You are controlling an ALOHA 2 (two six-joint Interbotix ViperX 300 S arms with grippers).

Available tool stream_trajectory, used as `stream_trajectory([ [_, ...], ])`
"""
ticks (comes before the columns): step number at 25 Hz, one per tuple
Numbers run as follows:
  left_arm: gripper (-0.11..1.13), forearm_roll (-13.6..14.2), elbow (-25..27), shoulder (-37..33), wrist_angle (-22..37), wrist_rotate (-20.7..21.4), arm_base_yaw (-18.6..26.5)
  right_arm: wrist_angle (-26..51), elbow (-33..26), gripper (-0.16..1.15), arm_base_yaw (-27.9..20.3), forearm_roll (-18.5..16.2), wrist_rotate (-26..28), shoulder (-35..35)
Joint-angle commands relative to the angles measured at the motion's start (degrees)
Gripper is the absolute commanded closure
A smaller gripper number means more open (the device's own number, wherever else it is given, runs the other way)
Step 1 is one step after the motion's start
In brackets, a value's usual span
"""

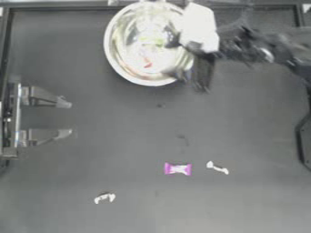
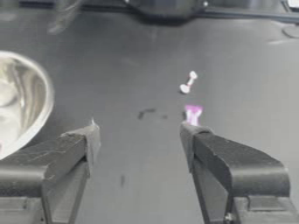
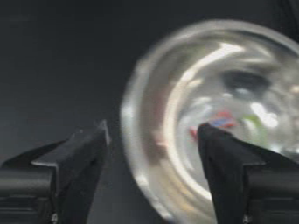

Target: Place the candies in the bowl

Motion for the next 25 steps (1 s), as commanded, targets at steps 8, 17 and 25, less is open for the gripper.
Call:
stream_trajectory([
  [8,0.11,-0.09,-0.97,-0.44,1.58,0.09,0.09,-4.92,13.89,0.06,7.12,5.36,0.26,-18.9],
  [17,0.11,0.18,-0.97,-0.53,1.67,0.35,0.09,-13.01,27.95,0.06,11.6,6.94,0.53,-36.91],
  [25,0.1,0.26,-2.64,-0.26,4.83,0.35,0.09,-16.08,33.31,0.06,12.74,9.05,0.53,-42.63],
])
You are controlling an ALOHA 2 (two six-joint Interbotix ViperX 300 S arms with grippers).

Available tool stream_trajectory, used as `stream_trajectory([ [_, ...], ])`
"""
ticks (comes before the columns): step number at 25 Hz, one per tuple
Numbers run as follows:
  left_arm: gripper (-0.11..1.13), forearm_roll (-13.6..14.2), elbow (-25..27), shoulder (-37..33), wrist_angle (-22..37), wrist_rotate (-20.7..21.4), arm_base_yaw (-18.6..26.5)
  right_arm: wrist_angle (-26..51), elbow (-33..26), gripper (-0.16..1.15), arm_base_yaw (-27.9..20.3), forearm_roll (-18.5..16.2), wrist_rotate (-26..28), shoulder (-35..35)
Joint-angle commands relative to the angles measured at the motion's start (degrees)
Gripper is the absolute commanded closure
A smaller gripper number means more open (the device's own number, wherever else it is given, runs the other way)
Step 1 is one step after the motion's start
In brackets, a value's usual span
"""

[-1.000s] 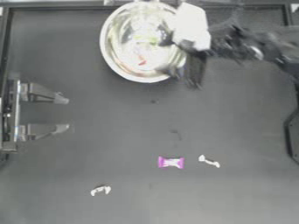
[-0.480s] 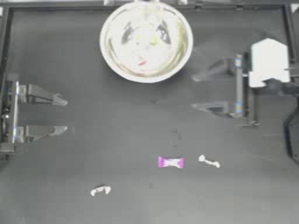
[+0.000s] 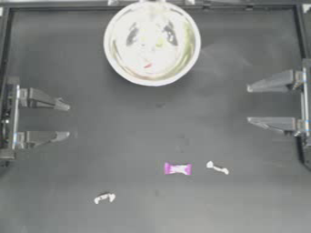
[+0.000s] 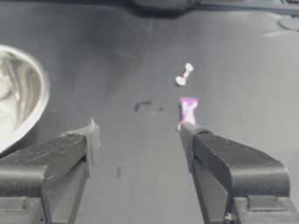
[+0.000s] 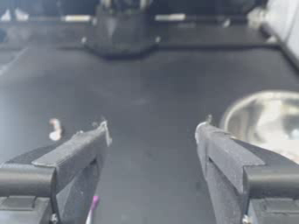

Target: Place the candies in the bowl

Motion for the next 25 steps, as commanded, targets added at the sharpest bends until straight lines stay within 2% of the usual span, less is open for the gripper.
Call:
stream_trajectory([
  [1,0.09,0.09,-2.46,0.44,1.85,0.0,0.0,-0.7,-0.62,0.06,-0.09,0.18,-0.09,0.35],
  [6,0.08,-0.44,-7.21,2.81,12.3,-0.88,-1.41,-0.97,-0.53,0.06,-0.09,0.44,-0.09,0.44],
  [9,0.08,-0.35,-10.55,6.59,18.46,-3.16,-3.08,-1.23,-0.26,0.06,-0.09,0.97,-0.09,0.62],
  [12,0.08,0.26,-13.62,11.69,22.06,-6.59,-4.92,-1.23,-0.26,0.06,-0.09,1.41,-0.09,0.53],
  [15,0.08,1.85,-16.08,16.61,22.94,-9.58,-8.35,-1.23,-0.26,0.06,-0.09,1.49,0.0,0.53],
  [19,0.08,6.15,-18.72,22.41,24.87,-16.08,-10.9,-1.23,-0.26,0.06,-0.09,1.85,-0.09,0.62],
  [25,0.08,18.81,-22.85,29.97,30.15,-30.32,-15.38,-1.23,-0.18,0.06,-0.09,2.02,-0.09,0.7],
])
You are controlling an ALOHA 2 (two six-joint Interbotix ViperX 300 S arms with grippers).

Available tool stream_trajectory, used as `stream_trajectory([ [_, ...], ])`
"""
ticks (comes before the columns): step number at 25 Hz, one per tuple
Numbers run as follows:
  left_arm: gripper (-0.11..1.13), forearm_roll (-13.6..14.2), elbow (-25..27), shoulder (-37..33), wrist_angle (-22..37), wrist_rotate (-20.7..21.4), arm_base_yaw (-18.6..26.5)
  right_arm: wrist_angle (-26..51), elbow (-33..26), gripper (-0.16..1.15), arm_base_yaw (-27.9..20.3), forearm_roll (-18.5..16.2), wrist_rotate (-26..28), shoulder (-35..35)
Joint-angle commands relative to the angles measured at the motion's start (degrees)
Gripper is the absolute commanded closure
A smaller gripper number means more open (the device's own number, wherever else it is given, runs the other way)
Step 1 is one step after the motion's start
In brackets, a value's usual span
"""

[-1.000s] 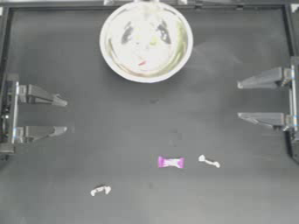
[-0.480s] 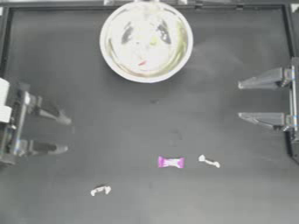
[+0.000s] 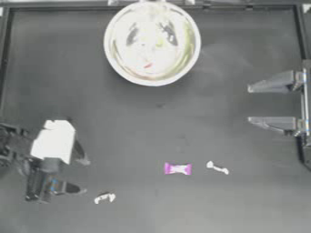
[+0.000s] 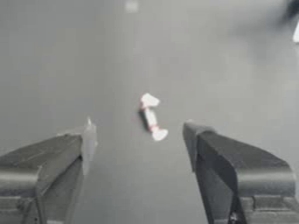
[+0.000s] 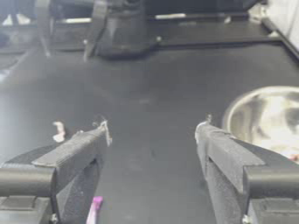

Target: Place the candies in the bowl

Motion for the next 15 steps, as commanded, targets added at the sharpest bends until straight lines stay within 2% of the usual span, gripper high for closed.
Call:
stream_trajectory([
  [1,0.08,8.0,-3.78,3.69,2.64,-7.91,-2.72,-0.35,-0.62,0.06,0.0,0.18,0.0,0.53],
  [3,0.08,11.69,-5.1,5.71,3.87,-11.87,-4.31,-0.35,-0.62,0.06,0.0,0.18,0.0,0.62],
  [5,0.08,13.71,-5.98,7.65,4.04,-14.68,-5.45,-0.35,-0.62,0.06,0.0,0.18,0.0,0.62],
  [8,0.08,14.15,-7.21,10.63,4.22,-16.7,-6.59,-0.26,-0.62,0.06,0.0,0.18,0.0,0.53],
  [15,0.08,13.97,-10.46,17.14,4.31,-18.19,-8.44,-0.26,-0.62,0.06,0.0,0.18,0.0,0.53],
])
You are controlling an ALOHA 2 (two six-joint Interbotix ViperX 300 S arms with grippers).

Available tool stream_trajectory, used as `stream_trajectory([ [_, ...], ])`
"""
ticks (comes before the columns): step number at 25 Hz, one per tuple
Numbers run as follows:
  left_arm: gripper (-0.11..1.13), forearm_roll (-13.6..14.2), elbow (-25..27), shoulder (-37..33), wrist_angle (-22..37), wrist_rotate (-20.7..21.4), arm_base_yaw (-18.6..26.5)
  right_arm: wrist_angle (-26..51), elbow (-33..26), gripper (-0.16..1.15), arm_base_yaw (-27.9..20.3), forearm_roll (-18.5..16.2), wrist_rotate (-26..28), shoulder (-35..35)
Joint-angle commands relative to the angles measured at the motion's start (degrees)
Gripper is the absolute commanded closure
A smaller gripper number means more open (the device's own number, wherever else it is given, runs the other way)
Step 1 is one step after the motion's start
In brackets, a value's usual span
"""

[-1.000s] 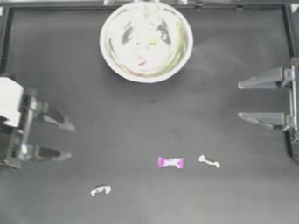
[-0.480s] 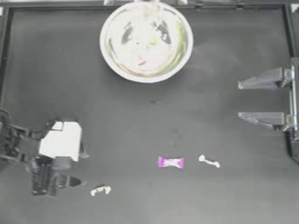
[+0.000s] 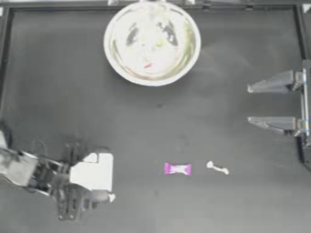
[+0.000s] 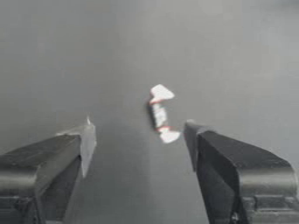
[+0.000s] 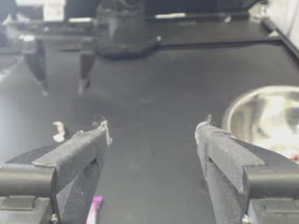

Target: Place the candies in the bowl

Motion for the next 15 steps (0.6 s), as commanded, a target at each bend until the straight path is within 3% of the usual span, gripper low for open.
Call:
stream_trajectory([
  [1,0.08,0.09,-2.02,1.14,-0.18,-0.79,-0.26,-0.26,-0.62,0.06,0.0,0.18,0.0,0.53],
  [15,0.08,0.09,-3.16,9.05,-0.62,-2.29,-0.79,-0.35,-0.35,0.06,0.0,0.18,0.09,0.44],
])
